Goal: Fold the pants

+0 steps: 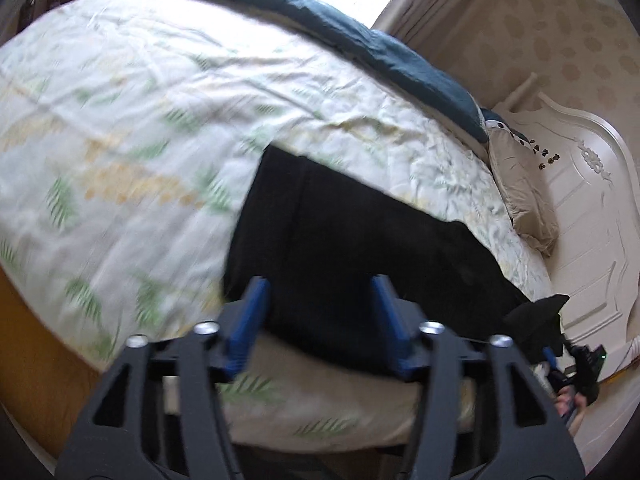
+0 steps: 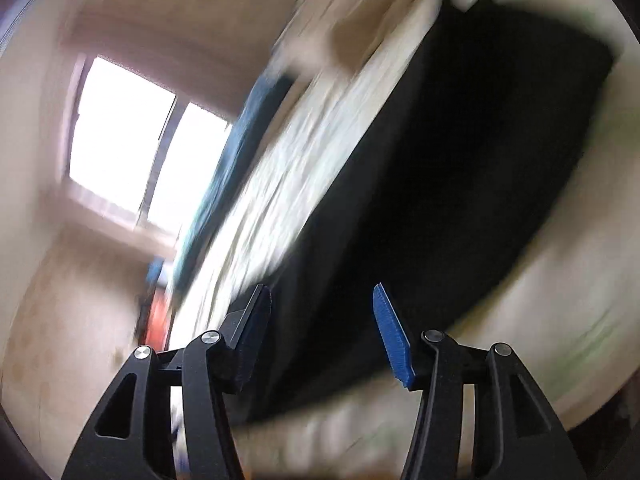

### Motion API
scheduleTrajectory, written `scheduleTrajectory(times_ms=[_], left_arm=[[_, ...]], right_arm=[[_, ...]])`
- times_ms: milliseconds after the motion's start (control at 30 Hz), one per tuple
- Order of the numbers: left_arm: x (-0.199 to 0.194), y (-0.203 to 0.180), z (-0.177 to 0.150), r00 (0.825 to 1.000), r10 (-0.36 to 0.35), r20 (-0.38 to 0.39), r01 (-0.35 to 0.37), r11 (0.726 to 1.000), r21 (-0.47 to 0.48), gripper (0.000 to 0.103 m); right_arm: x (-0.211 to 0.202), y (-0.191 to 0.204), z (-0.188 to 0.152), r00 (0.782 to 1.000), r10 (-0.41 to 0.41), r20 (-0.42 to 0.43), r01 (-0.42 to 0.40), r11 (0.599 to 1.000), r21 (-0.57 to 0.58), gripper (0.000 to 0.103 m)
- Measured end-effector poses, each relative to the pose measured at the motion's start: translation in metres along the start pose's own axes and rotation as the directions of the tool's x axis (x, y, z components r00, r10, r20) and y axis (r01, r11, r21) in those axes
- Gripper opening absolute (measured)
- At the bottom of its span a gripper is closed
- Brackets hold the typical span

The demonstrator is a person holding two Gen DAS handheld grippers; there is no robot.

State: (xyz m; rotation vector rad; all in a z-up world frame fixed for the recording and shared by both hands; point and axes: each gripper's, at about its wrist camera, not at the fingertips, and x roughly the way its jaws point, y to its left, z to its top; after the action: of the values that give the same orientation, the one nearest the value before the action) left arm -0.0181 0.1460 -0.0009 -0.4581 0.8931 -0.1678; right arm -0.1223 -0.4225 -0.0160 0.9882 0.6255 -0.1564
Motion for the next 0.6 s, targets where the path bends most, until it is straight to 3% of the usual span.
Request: scheduleTrajectory(times_ms=[67,100,167,200,300,400,500,600], left_arm=[[0.014,-0.009,0.01,1.0,-0.029,-0.006,0.029,1.0,-0.001,0.063],[0.022,-0.012,0.012,0.999,-0.035,-0.017,0.035,0.999,-0.008,0.063],[0.04,-0.013,0.014,0.998,-0.041,-0.046,0.039,0.999,-0.03,0.063],[0.047,-0.014,0.014,0.997,-0.038,-0.06,0.036,0.999,-0.038,0.063],[0.066,-0.012,0.01,0.995,-0.026,-0.098,0.019,0.998,-0.067,0.063],[0.069,-0.011,0.009,0.996,-0.021,-0.09,0.016,0.998,-0.059,0.067],[0.072,-0.012,0.009,0.995,-0.036,-0.092,0.031,0.998,-0.06,0.074],[0.072,-0.013,0.009,0.995,-0.031,-0.093,0.025,0.998,-0.063,0.075]], right_arm=[[-0.032,-0.029,0.04,0.983,-0.121,0.14,0.109,0.99,0.086,0.054],[-0.053,-0.048,0.057,0.959,-0.183,0.218,0.151,0.976,0.155,0.054],[-0.075,-0.075,0.071,0.933,-0.234,0.275,0.162,0.952,0.259,0.054],[-0.084,-0.094,0.073,0.929,-0.242,0.279,0.146,0.934,0.325,0.054],[-0.084,-0.127,0.065,0.96,-0.102,0.261,-0.029,0.89,0.454,0.054],[-0.065,-0.137,0.056,0.972,0.003,0.234,-0.119,0.869,0.481,0.054],[-0.05,-0.14,0.056,0.956,0.063,0.286,-0.208,0.833,0.512,0.054],[-0.055,-0.148,0.072,0.936,0.05,0.349,-0.24,0.816,0.525,0.053]])
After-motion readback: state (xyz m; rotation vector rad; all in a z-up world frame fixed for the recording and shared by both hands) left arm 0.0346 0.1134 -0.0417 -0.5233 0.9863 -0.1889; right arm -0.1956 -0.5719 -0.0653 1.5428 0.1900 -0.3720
